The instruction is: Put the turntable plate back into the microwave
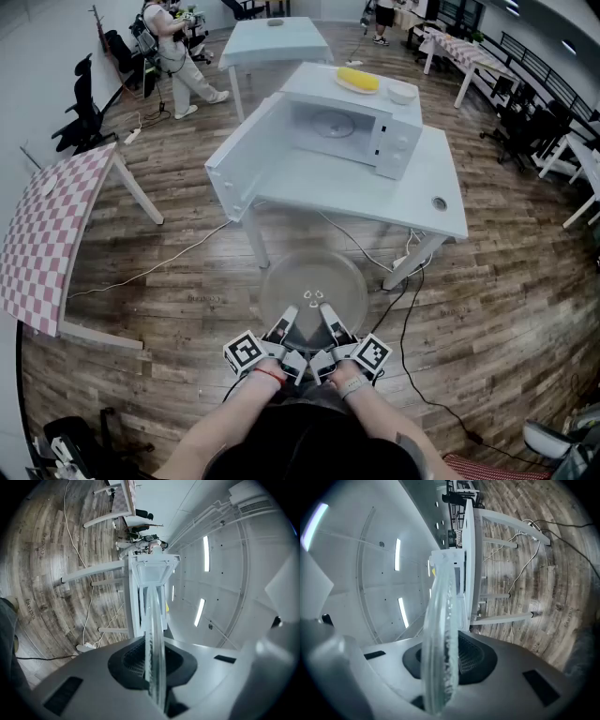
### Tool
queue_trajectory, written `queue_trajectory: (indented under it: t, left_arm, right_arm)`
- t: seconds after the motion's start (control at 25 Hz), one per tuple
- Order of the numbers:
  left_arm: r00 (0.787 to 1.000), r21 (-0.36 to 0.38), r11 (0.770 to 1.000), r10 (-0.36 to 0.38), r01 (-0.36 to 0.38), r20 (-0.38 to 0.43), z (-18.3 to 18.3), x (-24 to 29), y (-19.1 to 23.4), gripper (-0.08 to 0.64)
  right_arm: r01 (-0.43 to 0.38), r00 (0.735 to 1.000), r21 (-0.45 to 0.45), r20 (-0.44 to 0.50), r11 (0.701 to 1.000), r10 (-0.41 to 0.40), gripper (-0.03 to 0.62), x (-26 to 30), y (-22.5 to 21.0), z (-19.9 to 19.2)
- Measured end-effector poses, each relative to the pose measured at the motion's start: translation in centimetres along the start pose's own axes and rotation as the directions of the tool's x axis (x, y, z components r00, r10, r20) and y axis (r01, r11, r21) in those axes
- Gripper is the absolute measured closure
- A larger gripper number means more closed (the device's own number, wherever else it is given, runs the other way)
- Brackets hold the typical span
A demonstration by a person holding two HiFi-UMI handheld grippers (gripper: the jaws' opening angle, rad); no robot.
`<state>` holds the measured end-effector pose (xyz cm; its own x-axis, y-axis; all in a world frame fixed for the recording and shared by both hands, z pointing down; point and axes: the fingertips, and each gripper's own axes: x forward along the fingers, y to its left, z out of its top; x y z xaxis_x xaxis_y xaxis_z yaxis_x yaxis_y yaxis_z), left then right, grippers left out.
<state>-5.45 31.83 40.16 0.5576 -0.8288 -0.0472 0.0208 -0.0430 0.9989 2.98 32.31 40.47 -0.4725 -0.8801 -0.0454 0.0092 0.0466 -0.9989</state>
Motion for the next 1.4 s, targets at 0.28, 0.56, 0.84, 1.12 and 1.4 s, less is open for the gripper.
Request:
queue_trajectory:
  t: [0.28,0.56,0.84,1.12,1.4]
  left_arm:
    - [1.0,0.006,1.0,0.029,-0.029,0.006,0.0,0.1,0.8,0.528]
    - [0.999,-0.027,0.999,0.036,-0.035,0.016,0.7,0.9,1.7,0.529]
    - [0.998,-0.011,0.997,0.07,-0.07,-0.003,2.0,3.7,2.8,0.528]
    - [0.993,-0.009,0.994,0.104,-0.105,-0.051,3.6,8.0,3.7,0.529]
    - [0.994,-0.034,0.997,0.069,-0.072,-0.084,5.9,13.1,3.5,0.529]
  right_arm:
    - [0.003,1.0,0.008,-0.009,1.0,-0.003,0.518,0.3,-0.5,0.4]
    - [0.035,0.999,0.023,-0.015,0.999,-0.035,0.518,1.2,-1.7,0.7]
    - [0.031,1.0,0.024,-0.003,0.999,-0.031,0.518,3.7,-2.0,2.7]
    - [0.043,0.998,0.022,0.039,0.999,-0.044,0.518,6.8,-2.6,5.9]
    - [0.047,0.995,0.026,0.082,0.999,-0.049,0.518,10.8,-3.0,8.8]
